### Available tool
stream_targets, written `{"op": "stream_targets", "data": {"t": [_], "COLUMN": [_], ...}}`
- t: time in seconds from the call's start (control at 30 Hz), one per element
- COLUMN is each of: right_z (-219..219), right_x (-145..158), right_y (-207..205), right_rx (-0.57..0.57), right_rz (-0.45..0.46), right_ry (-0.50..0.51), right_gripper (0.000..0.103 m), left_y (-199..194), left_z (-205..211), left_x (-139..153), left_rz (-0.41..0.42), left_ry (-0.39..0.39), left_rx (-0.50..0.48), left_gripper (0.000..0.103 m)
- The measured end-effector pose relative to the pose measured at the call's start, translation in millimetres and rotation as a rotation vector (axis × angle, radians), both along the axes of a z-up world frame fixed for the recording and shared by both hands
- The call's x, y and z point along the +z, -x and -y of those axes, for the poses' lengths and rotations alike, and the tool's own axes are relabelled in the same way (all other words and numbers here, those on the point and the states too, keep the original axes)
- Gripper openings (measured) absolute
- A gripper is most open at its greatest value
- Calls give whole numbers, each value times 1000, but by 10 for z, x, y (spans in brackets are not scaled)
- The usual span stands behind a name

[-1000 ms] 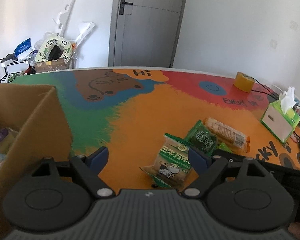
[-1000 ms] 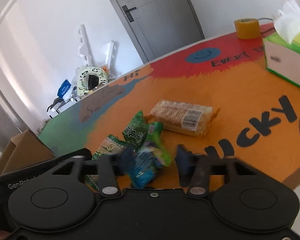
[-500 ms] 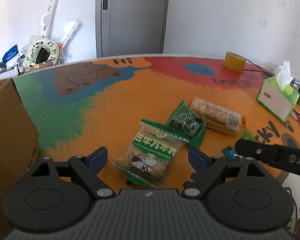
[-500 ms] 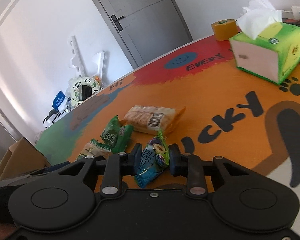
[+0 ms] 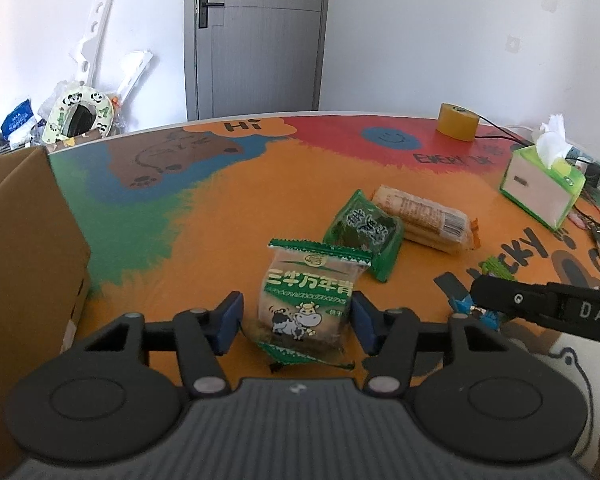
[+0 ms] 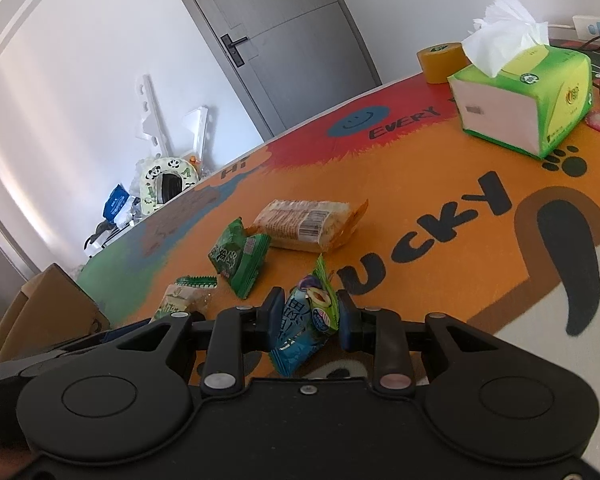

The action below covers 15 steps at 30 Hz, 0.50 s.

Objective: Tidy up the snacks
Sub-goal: 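Grasp the green-white cracker pack with the left gripper while the right gripper grasps the blue-green packet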

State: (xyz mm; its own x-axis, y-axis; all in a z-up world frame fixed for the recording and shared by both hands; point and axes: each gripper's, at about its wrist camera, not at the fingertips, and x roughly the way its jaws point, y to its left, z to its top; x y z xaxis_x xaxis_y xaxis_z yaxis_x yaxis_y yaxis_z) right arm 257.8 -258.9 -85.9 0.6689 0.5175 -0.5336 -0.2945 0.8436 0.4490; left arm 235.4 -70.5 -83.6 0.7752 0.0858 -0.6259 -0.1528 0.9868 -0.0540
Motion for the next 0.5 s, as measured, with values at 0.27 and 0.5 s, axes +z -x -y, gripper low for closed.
{"op": "stream_targets", "data": {"t": [0.27,0.5], "right_z": [-8,-28], "right_x": [83,169], "right_y": [164,310], "right_rx": [-3,4], "right_rz": [24,49], "right_ry": [-7,-10], "right_gripper": [28,28], "left_y": [234,438], "left_z": [3,-10], "left_x": [131,301], "left_rz": [31,79], "left_ry": [23,41], "left_rx": [-8,-18], "left_gripper": [56,56]}}
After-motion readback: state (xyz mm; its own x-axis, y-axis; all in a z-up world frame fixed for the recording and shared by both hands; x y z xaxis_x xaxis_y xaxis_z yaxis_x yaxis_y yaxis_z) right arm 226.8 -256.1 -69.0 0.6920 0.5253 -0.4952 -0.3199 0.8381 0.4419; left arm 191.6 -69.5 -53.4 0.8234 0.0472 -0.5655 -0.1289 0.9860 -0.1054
